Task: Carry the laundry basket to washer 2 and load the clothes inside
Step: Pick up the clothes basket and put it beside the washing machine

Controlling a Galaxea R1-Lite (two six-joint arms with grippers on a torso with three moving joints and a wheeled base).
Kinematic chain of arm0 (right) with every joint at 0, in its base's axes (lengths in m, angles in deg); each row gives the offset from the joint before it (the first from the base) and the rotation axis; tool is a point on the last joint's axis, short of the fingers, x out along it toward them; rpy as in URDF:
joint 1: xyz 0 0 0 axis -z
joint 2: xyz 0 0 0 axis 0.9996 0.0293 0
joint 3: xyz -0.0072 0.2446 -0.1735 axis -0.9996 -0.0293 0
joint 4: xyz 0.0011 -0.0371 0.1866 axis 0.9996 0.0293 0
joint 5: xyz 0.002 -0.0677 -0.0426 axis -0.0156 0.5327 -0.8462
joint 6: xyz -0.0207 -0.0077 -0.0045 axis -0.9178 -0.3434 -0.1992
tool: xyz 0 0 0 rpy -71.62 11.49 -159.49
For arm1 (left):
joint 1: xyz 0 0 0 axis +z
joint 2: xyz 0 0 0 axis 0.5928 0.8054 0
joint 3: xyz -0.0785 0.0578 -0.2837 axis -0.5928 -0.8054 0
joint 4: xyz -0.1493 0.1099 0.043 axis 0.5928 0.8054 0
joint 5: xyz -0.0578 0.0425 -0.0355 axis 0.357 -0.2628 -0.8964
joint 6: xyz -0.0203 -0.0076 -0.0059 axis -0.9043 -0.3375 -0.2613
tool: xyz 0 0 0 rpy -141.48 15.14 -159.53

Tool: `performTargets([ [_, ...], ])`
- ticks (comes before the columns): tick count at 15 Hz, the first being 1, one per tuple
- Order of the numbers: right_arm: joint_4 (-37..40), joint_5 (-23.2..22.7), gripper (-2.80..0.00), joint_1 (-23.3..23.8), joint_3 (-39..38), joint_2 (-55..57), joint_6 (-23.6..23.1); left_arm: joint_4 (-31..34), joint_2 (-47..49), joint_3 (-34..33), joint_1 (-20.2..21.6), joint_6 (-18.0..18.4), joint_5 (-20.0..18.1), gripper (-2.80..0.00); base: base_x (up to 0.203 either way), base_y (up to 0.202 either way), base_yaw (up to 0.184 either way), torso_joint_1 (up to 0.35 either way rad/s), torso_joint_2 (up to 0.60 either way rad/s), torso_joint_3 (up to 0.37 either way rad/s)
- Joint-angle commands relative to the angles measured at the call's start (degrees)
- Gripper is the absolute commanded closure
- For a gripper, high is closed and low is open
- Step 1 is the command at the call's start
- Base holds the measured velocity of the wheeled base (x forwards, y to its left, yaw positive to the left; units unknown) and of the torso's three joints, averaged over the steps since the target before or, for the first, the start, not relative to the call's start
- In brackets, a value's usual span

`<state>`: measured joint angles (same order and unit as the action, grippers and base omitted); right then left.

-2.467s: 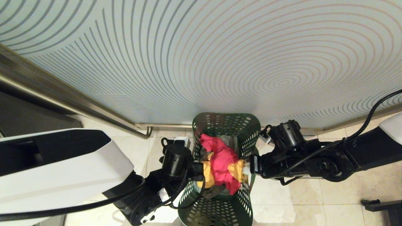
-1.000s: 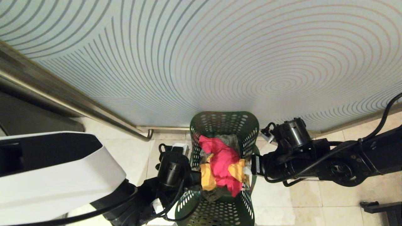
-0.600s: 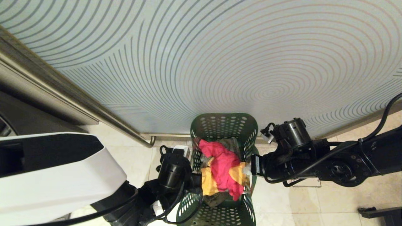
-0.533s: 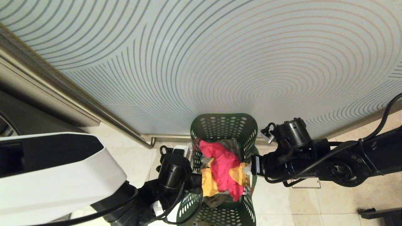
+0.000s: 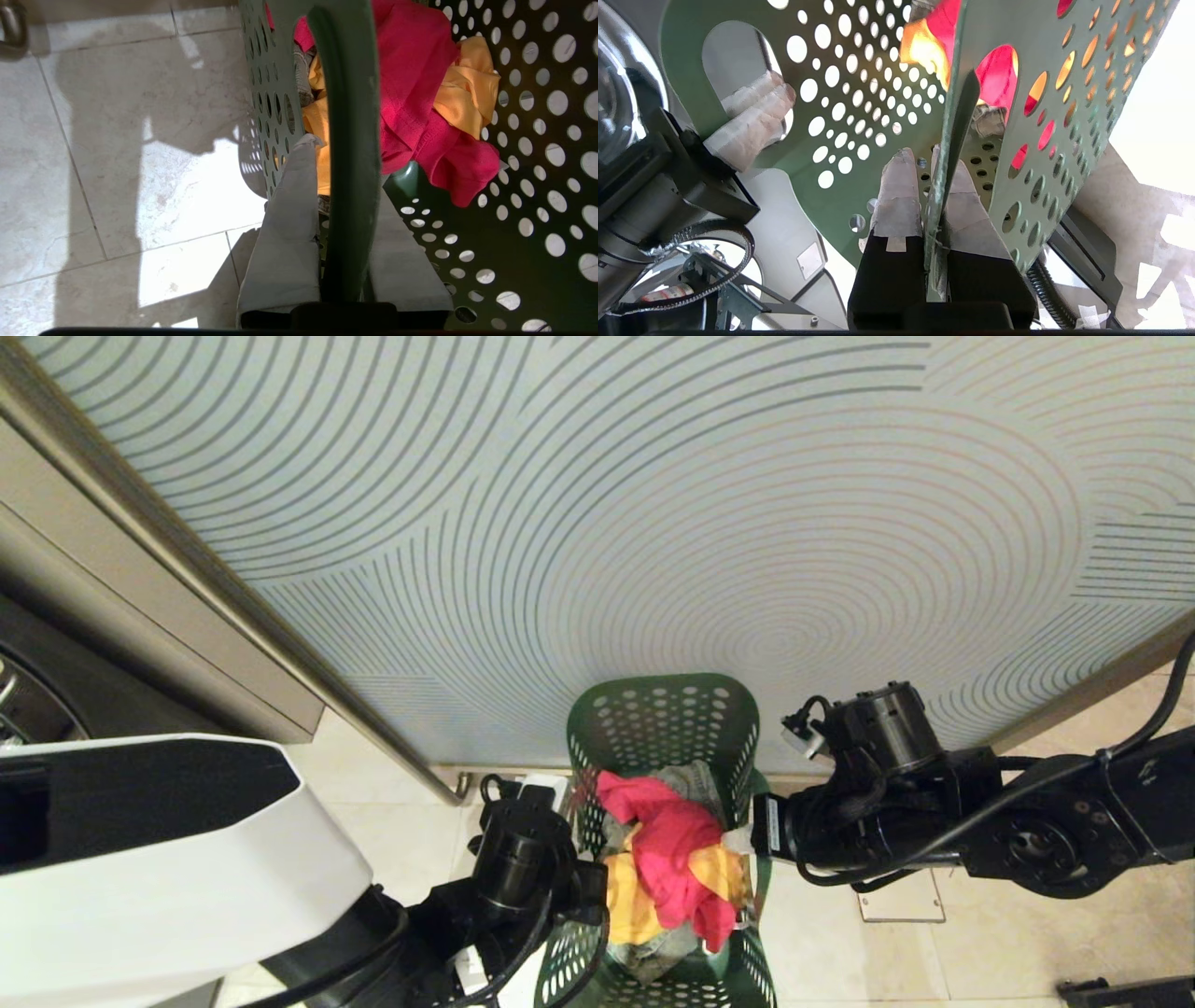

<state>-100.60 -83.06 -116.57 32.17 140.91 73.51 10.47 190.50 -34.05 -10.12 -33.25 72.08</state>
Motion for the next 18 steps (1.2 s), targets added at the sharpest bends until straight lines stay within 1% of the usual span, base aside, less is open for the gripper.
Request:
performTargets([
  [1,-0.3,-0.1,0.00,-0.4,-0.4,-0.6,0.2,-0.4,-2.0,-1.3,-0.5,-0.1,0.2,0.00,0.000,0.000,0.000,0.003,0.00,0.191],
  [6,-0.4,-0.1,0.00,-1.3,-0.8,-1.7,0.2,-0.3,-4.6,-3.8,-2.0,0.0,0.3,0.00,0.000,0.000,0.000,0.003,0.00,0.205],
  [18,-0.4,-0.1,0.00,-2.1,-1.2,-2.7,0.1,-0.3,-4.9,-4.3,-3.0,0.2,1.0,0.00,0.000,0.000,0.000,0.001,0.00,0.203],
])
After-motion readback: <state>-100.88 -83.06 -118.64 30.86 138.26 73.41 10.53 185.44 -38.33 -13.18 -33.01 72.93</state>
